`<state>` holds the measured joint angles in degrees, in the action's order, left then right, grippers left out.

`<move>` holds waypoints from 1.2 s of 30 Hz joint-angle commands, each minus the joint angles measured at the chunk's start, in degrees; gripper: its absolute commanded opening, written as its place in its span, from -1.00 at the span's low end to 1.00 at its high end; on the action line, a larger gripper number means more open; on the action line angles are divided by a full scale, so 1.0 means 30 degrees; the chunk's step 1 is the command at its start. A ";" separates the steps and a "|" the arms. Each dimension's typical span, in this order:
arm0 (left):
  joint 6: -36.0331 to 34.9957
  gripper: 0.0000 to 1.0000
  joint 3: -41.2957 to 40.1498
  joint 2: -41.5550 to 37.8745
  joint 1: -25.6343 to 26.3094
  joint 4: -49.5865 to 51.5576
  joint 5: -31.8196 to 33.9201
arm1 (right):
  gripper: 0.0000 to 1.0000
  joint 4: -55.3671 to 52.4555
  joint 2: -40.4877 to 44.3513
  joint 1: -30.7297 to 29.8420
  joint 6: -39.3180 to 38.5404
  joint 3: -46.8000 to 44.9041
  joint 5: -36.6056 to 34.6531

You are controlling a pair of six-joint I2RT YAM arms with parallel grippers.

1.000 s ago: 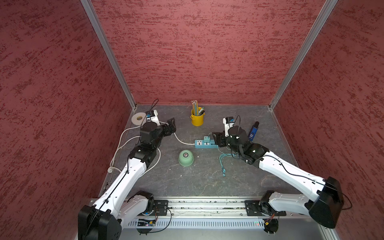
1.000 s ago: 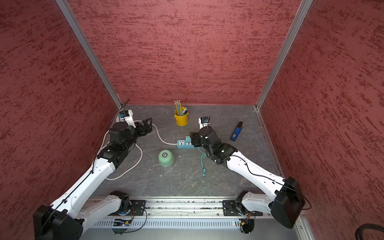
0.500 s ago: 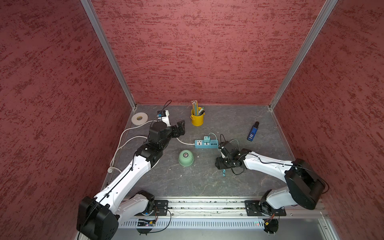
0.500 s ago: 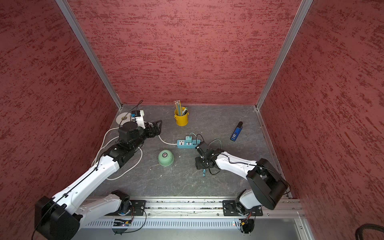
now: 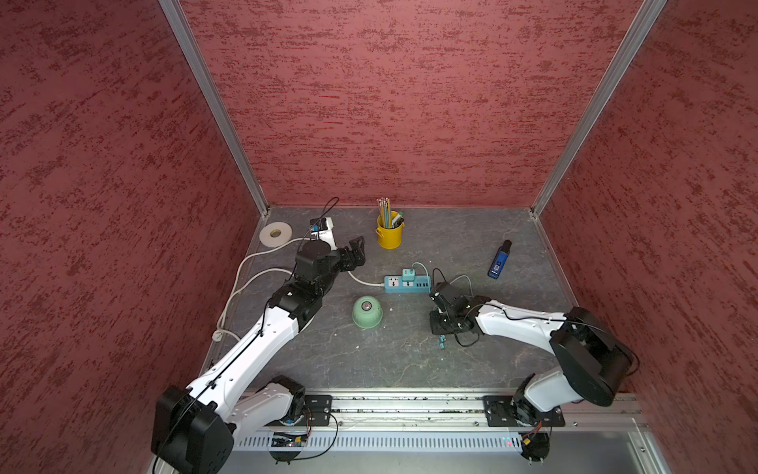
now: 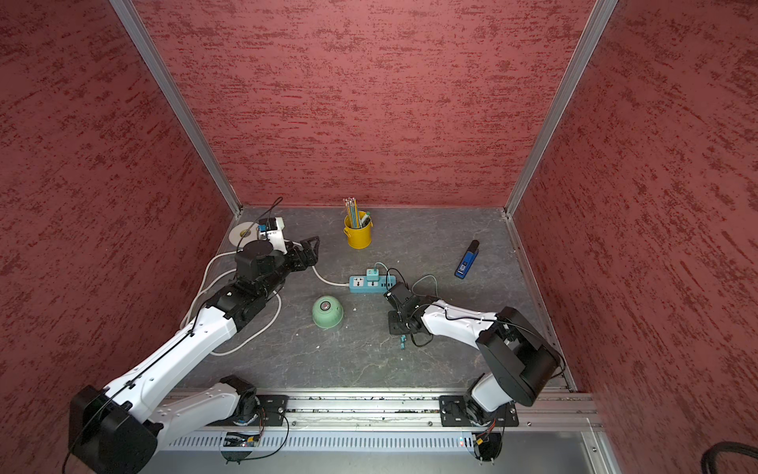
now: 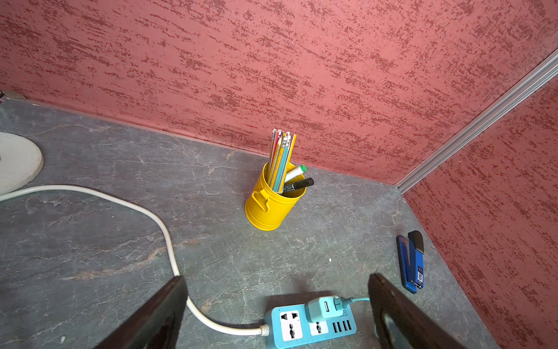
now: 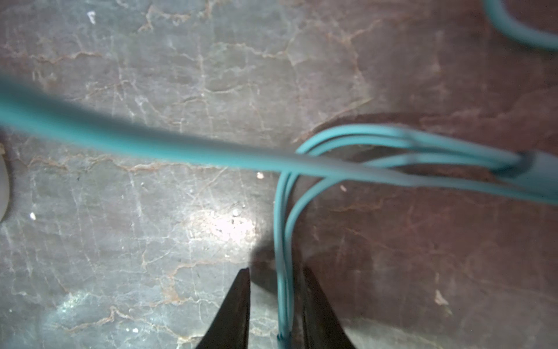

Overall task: Charge the cordless meat grinders
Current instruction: Pick up the charging cable from the center of the board.

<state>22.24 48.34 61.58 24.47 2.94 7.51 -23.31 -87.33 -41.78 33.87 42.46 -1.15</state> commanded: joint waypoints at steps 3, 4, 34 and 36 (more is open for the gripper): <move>-0.0125 0.88 0.0031 -0.0114 0.0178 -0.0183 -0.0499 | -0.93 -0.0171 -0.0020 0.0039 0.0279 -0.0294 -0.0993; -0.0215 0.88 0.0081 -0.0113 0.0262 -0.0083 -0.0703 | -1.00 -0.0051 0.0197 0.0029 0.0300 -0.0269 -0.1023; -0.7098 0.97 -0.0149 0.2494 0.5939 0.0066 -0.9950 | -1.00 0.4962 1.1380 0.2446 0.0017 0.0988 0.3328; -0.6848 0.98 0.0239 0.3488 0.6006 -0.0550 -1.1297 | -1.00 0.5087 1.1440 0.2442 0.0186 0.1120 0.3537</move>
<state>3.92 46.81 69.43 42.54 4.71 -16.93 -9.54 -53.67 -34.70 35.29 43.81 7.42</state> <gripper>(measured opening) 0.990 0.048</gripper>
